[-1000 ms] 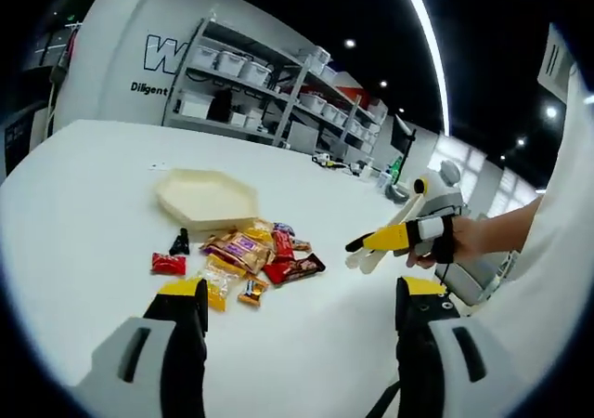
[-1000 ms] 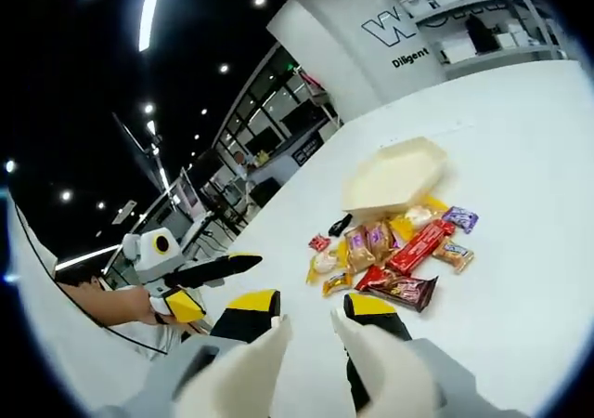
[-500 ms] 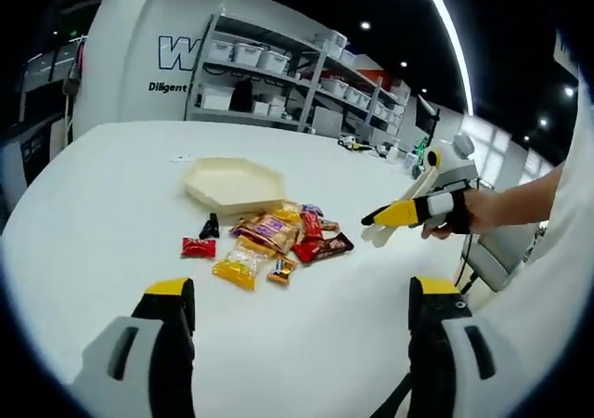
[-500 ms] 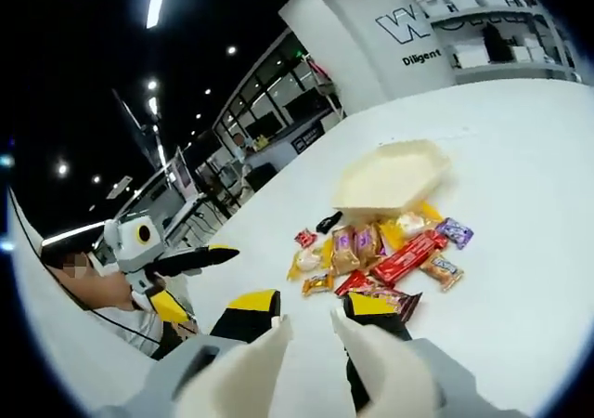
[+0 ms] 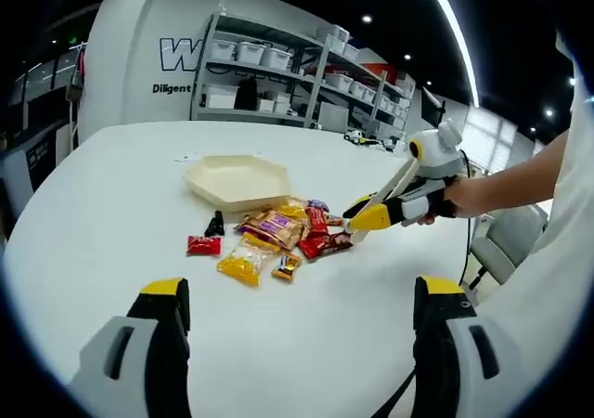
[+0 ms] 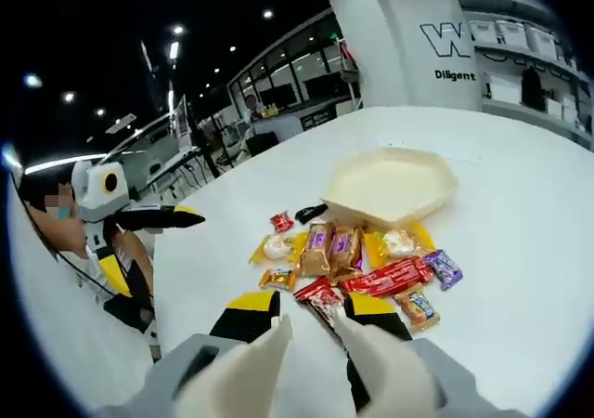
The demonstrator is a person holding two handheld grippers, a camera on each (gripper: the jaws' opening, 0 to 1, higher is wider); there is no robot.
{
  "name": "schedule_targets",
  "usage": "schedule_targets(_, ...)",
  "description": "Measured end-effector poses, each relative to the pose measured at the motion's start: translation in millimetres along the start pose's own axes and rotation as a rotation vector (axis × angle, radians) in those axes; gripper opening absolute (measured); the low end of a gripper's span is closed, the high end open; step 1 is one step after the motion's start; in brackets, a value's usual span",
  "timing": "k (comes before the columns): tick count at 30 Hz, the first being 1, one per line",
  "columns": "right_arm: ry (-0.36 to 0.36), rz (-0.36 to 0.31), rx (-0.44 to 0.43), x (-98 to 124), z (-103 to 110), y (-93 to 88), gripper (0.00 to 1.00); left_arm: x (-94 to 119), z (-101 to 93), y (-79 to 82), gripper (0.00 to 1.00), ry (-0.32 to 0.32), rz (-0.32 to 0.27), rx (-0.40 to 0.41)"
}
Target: Place the target food into the container with the food tongs after gripping and lifting it, then release it inside without dropping or visibly crushing the food.
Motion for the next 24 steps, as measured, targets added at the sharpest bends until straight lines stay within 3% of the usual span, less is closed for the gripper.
schedule_targets(11,-0.008,0.050,0.141,-16,-16,-3.7,0.22,2,4.9,4.3,0.97,0.020,-0.005,0.025)
schedule_targets(20,-0.024,0.066,0.150,-17,-21,0.0,0.23,3,6.7,3.9,0.94,0.026,-0.017,0.055)
schedule_targets(24,-0.030,0.087,0.099,-13,-24,-2.0,0.23,1,6.5,4.0,0.93,0.023,-0.022,0.068)
Point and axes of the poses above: the point that each gripper's makers call its tool centre point, and the gripper's own axes: x roughly backward along the fingers, z roughly to its left, y roughly out of its top, the point moved 3 cm from there along x, roughly backward along the fingers, and after that the axes turned 6 degrees about -x, right-handed, at the moved point
